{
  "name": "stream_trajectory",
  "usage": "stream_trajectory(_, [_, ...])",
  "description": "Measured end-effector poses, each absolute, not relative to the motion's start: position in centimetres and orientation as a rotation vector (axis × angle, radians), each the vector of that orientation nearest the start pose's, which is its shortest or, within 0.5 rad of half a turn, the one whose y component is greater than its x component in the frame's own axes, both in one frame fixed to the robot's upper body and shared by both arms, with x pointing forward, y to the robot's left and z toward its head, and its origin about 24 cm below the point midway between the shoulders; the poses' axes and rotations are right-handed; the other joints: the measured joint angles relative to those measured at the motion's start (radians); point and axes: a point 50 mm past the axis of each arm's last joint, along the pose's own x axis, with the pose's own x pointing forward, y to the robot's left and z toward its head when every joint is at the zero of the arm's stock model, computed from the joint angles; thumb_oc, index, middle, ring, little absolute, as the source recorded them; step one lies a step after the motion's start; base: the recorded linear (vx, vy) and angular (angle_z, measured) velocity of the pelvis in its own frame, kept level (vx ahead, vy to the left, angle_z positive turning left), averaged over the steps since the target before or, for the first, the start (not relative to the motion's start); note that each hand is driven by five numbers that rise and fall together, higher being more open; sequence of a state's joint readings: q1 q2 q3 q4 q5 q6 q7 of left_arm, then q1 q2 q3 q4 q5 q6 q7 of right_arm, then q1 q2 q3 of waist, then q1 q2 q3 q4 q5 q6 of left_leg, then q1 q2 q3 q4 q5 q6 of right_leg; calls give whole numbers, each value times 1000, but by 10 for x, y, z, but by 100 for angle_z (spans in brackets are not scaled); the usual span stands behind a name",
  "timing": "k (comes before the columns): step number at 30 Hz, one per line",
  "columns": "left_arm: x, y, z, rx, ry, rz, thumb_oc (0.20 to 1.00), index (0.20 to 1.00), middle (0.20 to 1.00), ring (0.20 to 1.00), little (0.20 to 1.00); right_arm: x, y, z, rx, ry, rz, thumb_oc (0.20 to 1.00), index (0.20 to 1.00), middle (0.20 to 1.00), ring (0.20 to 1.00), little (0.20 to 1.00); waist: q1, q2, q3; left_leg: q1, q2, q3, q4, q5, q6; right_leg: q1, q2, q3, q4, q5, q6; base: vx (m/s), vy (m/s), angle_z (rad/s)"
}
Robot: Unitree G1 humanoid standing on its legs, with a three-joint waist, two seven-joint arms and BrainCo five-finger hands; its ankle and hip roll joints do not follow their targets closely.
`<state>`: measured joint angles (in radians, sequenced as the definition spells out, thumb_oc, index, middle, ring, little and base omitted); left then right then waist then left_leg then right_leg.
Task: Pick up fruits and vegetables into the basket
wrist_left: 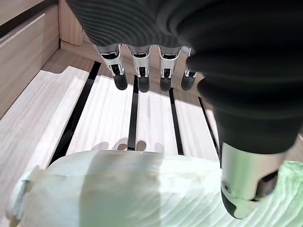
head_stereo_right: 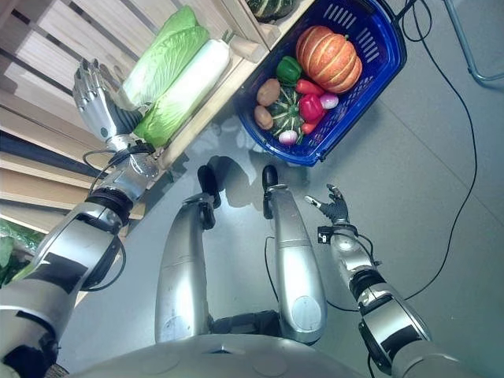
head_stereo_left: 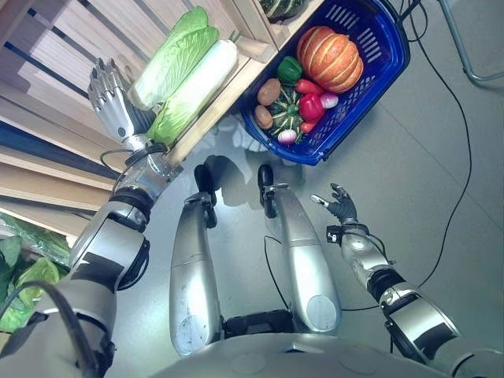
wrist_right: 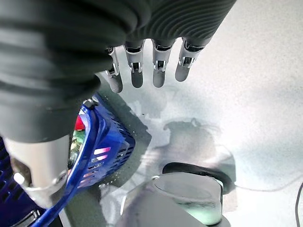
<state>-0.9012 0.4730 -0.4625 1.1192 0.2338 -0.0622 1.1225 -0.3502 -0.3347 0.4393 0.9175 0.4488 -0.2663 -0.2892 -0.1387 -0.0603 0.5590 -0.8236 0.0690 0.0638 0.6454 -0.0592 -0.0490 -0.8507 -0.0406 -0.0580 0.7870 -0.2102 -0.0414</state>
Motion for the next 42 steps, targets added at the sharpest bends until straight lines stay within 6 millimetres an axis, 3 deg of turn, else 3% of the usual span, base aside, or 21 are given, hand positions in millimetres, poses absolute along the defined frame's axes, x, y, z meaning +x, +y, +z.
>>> stream_trajectory(12, [375,246,140,1019,-275,941,1000,1000,1000,1000,1000,284,-199,-33,-163,276,-182,1000,1000,1000,1000,1000,-9,-1,0,-81,0,-6,37,-1,1,-79,0,0,32,0,-1,1,-9,0])
stream_trajectory(13, [376,246,141,1020,-276,943,865,865,865,865,865,283,-200,-33,-162,272,-182,1000,1000,1000,1000,1000,-8,-1,0,-84,0,-5,38,-1,1,-83,0,1,34,0,-1,0,0,0])
stream_trajectory(14, [376,247,143,1024,-276,950,573,573,573,573,573,284,-199,-31,-160,264,-180,1000,1000,1000,1000,1000,-8,0,0,-92,0,-5,39,-3,1,-90,0,1,35,-1,-1,0,0,0])
stream_trajectory(15, [376,249,144,1031,-264,958,460,460,460,460,460,284,-198,-30,-156,256,-178,1000,1000,1000,1000,1000,-10,-1,0,-99,0,-5,42,-3,1,-97,0,2,37,0,-1,0,0,0])
stream_trajectory(16, [376,249,143,1030,-250,961,241,241,241,241,241,284,-198,-30,-154,253,-178,1000,1000,1000,1000,1000,-10,-1,0,-106,1,-5,47,-3,1,-104,1,3,42,0,-1,0,0,0])
stream_trajectory(17, [376,249,143,1029,-245,957,200,200,200,200,200,284,-197,-28,-150,245,-182,1000,1000,1000,1000,1000,-10,-1,0,-112,0,-5,49,-3,2,-111,0,3,45,-1,-1,0,0,0])
stream_trajectory(34, [376,256,147,1052,-228,972,200,200,200,200,200,285,-200,-20,-148,206,-181,1000,1000,1000,1000,1000,-25,-1,0,-123,-2,-17,46,5,-7,-121,1,-4,50,-1,-1,2,0,1])
stream_trajectory(42, [371,267,174,1036,-358,1023,200,200,200,200,200,267,-201,-31,-140,231,-201,1000,1000,1000,1000,1000,-9,-1,1,-26,-11,-30,-34,33,-17,-34,-5,-15,9,0,-1,11,-30,7])
